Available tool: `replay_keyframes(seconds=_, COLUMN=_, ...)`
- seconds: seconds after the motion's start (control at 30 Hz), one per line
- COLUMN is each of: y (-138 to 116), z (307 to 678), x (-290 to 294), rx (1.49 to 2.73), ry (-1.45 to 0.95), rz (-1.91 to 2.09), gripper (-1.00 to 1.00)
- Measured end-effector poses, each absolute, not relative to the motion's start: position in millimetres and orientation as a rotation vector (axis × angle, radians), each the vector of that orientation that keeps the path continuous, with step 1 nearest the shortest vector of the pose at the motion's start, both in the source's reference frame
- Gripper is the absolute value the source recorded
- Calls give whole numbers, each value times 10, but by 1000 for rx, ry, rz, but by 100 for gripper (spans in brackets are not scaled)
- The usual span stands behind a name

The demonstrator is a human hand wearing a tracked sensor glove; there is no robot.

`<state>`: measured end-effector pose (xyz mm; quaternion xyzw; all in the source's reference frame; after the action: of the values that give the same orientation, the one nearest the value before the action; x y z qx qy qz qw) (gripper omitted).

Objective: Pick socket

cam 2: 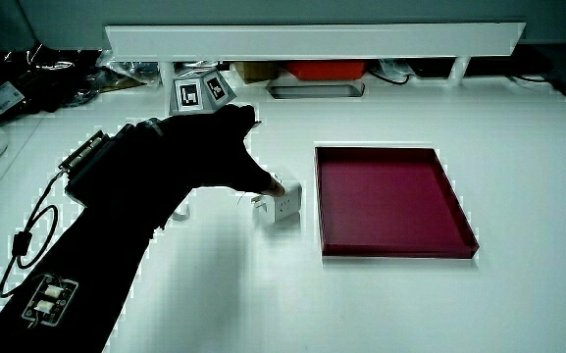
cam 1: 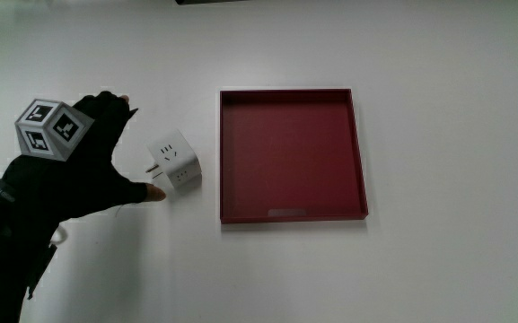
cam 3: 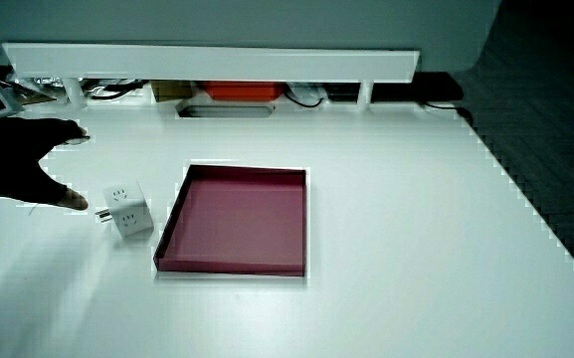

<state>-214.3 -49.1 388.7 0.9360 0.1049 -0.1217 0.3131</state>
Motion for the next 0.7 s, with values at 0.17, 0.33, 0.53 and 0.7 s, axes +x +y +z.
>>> replay_keyframes(seconds=0.17, y=-521, z=4053, x=-2158, rx=2442, ry=253, rz=-389, gripper=0)
replay_keyframes(seconds=0.33, y=-566, z=4177, x=-2171, rx=2419, ry=210, rz=-426, gripper=0)
replay_keyframes(seconds=0.53, y=-626, z=4398, x=-2193, rx=2387, ry=166, rz=-508, gripper=0)
replay_keyframes(seconds=0.7, y=-644, z=4565, x=-2176, rx=2341, ry=112, rz=-552, gripper=0)
